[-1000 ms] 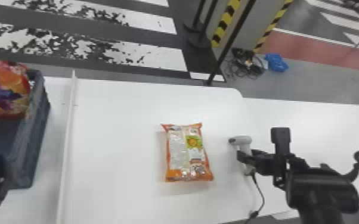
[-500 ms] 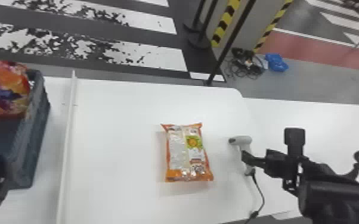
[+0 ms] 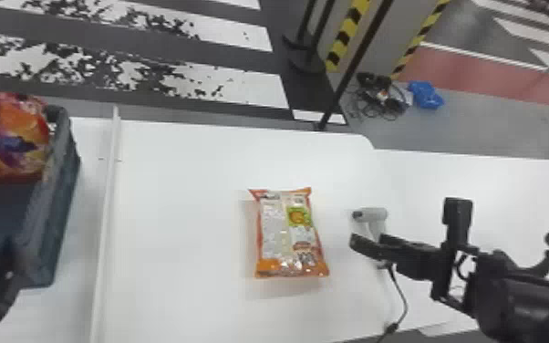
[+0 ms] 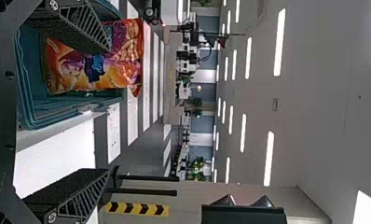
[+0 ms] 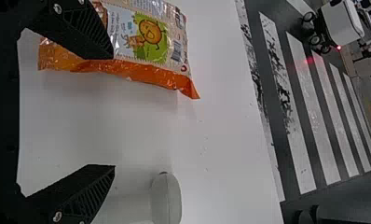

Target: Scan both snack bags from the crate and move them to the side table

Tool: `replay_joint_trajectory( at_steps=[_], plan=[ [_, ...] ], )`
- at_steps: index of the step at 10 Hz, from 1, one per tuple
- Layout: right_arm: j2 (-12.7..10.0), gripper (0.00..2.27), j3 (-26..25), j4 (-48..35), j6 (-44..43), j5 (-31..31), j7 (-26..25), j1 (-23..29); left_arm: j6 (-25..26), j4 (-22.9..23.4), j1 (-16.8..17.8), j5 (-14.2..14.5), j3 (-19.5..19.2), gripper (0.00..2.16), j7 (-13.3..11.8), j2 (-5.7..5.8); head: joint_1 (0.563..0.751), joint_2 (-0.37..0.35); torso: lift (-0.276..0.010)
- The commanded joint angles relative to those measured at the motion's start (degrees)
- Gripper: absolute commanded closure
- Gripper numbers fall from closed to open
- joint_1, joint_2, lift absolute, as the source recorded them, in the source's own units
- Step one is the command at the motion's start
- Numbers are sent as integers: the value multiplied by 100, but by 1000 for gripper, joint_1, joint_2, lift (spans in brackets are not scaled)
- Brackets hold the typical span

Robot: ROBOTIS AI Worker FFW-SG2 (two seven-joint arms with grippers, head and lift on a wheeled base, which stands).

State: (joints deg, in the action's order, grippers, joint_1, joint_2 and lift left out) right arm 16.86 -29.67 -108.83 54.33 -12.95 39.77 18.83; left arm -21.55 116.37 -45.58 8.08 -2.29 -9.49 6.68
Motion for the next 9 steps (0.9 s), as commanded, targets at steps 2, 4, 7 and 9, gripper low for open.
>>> replay_joint_trajectory(
  at_steps=[2,4,7,9],
  plan=[
    [46,100,339,55,277,65,189,-117,7,8,-4,0,1,83,-9,0,695,-285,-75],
    [99,100,577,380,347,241,260,-301,7,-1,-4,0,1,83,-9,0,695,-247,-75],
    [107,103,726,749,294,232,567,-416,7,-27,5,0,-8,83,-9,0,695,-232,-75],
    [142,103,858,793,277,373,892,-477,7,-45,14,0,-8,83,-9,0,695,-206,-75]
  ],
)
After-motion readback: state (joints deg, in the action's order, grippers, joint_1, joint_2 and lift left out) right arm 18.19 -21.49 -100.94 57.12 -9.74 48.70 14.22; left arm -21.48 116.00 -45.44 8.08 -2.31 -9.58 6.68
